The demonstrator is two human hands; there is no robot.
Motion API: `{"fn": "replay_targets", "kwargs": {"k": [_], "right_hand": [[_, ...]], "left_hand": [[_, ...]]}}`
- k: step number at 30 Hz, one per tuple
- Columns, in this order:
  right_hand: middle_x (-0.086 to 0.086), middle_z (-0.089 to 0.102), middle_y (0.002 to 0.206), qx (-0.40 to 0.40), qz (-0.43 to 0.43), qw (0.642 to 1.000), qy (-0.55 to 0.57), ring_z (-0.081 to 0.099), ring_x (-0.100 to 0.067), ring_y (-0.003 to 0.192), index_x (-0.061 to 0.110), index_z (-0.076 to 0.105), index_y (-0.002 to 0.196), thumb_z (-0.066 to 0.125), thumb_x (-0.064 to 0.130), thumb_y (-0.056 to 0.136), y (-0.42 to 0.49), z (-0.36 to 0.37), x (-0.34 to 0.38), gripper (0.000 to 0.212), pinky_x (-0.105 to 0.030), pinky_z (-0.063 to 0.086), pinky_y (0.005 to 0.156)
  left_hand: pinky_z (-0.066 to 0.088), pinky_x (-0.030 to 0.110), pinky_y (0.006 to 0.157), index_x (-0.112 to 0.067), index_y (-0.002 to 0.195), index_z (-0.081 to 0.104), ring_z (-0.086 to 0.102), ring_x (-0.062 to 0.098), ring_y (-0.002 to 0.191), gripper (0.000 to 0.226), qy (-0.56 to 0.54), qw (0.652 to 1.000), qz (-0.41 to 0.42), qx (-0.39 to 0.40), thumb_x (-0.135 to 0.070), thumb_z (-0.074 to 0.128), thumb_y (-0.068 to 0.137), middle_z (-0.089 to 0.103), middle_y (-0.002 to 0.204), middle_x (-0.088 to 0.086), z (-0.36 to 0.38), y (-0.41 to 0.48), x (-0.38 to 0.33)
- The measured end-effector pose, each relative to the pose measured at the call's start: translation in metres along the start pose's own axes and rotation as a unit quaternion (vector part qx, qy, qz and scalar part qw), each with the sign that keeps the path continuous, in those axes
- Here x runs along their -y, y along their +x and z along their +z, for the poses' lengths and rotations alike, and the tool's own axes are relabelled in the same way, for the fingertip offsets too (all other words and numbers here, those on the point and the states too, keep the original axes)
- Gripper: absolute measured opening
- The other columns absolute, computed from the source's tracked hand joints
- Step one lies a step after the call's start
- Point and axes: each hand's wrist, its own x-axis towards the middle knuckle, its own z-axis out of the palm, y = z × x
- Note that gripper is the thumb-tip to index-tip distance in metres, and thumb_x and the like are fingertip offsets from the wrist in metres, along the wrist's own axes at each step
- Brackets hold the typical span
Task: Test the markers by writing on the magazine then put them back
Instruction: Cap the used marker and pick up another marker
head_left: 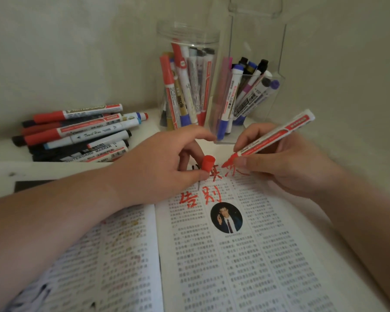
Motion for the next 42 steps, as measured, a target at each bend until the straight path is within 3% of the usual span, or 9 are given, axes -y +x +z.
{"fn": "replay_targets", "kwargs": {"k": [4, 12, 15, 19, 25, 28, 36, 39, 42], "right_hand": [[-0.015, 0.037, 0.059, -0.017, -0.007, 1.0, -0.013, 0.025, -0.024, 0.052, 0.005, 0.067, 0.078, 0.07, 0.015, 0.08, 0.013, 0.004, 0.023, 0.011, -0.025, 0.024, 0.045], [0.007, 0.064, 0.063, 0.062, -0.03, 0.961, -0.267, 0.059, -0.01, 0.056, 0.023, 0.07, 0.082, 0.075, 0.026, 0.087, 0.037, 0.025, 0.054, 0.008, -0.031, 0.05, 0.055], [-0.011, 0.073, 0.085, 0.071, -0.016, 0.947, -0.314, 0.069, -0.031, 0.08, 0.024, 0.073, 0.088, 0.077, 0.021, 0.086, 0.037, 0.032, 0.048, 0.006, -0.053, 0.057, 0.075], [-0.025, 0.071, 0.088, 0.043, -0.031, 0.963, -0.263, 0.067, -0.048, 0.086, 0.02, 0.076, 0.087, 0.078, 0.043, 0.071, 0.036, 0.028, 0.04, 0.028, -0.063, 0.055, 0.076], [-0.007, 0.068, 0.067, 0.048, -0.07, 0.97, -0.227, 0.059, -0.021, 0.059, 0.039, 0.073, 0.074, 0.081, 0.023, 0.086, 0.032, 0.023, 0.03, 0.021, -0.04, 0.052, 0.058], [-0.006, 0.071, 0.072, 0.041, -0.075, 0.968, -0.235, 0.066, -0.03, 0.065, 0.043, 0.071, 0.081, 0.08, 0.025, 0.088, 0.03, 0.026, 0.024, 0.021, -0.049, 0.057, 0.063], [-0.014, 0.068, 0.07, -0.022, -0.113, 0.984, -0.134, 0.06, -0.025, 0.059, 0.014, 0.075, 0.098, 0.08, 0.016, 0.086, 0.022, 0.042, 0.007, 0.013, -0.04, 0.055, 0.06], [0.001, 0.068, 0.068, -0.089, -0.141, 0.986, -0.025, 0.056, -0.009, 0.054, 0.01, 0.069, 0.101, 0.072, 0.026, 0.09, 0.025, 0.042, 0.013, 0.02, -0.021, 0.045, 0.051], [-0.007, 0.063, 0.069, -0.151, -0.154, 0.976, 0.001, 0.049, -0.013, 0.05, 0.014, 0.065, 0.094, 0.069, 0.027, 0.091, 0.026, 0.036, 0.017, 0.014, -0.021, 0.04, 0.047]], "left_hand": [[0.052, 0.032, 0.067, -0.05, 0.131, 0.041, 0.058, 0.018, 0.069, 0.068, -0.031, 0.999, -0.018, 0.011, -0.03, 0.083, 0.081, 0.069, 0.097, -0.028, -0.002, 0.0, -0.001], [0.051, 0.026, 0.064, -0.047, 0.132, 0.037, 0.059, 0.015, 0.067, 0.069, -0.031, 0.999, -0.025, 0.016, -0.03, 0.082, 0.083, 0.069, 0.098, -0.027, -0.002, 0.001, 0.001], [0.051, 0.024, 0.062, -0.047, 0.13, 0.037, 0.06, 0.015, 0.067, 0.069, -0.039, 0.999, -0.027, 0.012, -0.028, 0.082, 0.083, 0.067, 0.095, -0.031, -0.003, 0.0, 0.002], [0.051, 0.024, 0.064, -0.048, 0.133, 0.036, 0.06, 0.014, 0.067, 0.071, -0.036, 0.999, -0.018, 0.007, -0.024, 0.081, 0.083, 0.07, 0.098, -0.025, -0.002, 0.001, 0.004], [0.052, 0.031, 0.06, -0.047, 0.137, 0.037, 0.056, 0.018, 0.062, 0.072, -0.043, 0.999, -0.02, 0.007, -0.024, 0.08, 0.084, 0.07, 0.098, -0.025, -0.001, 0.001, 0.004], [0.052, 0.031, 0.059, -0.045, 0.138, 0.039, 0.054, 0.019, 0.06, 0.072, -0.047, 0.999, -0.023, 0.003, -0.024, 0.082, 0.083, 0.07, 0.097, -0.025, 0.0, 0.002, 0.006], [0.051, 0.039, 0.063, -0.041, 0.13, 0.046, 0.057, 0.02, 0.064, 0.064, -0.061, 0.998, 0.006, -0.033, -0.025, 0.084, 0.08, 0.072, 0.092, -0.014, 0.002, 0.003, 0.008], [0.049, 0.035, 0.058, -0.035, 0.113, 0.054, 0.053, 0.018, 0.061, 0.044, -0.058, 0.995, 0.015, -0.077, -0.022, 0.082, 0.081, 0.07, 0.089, -0.017, -0.001, 0.0, 0.01], [0.047, 0.037, 0.055, -0.038, 0.095, 0.06, 0.051, 0.019, 0.06, 0.028, -0.039, 0.995, 0.006, -0.092, -0.025, 0.08, 0.08, 0.069, 0.086, -0.02, -0.002, -0.002, 0.011]]}}
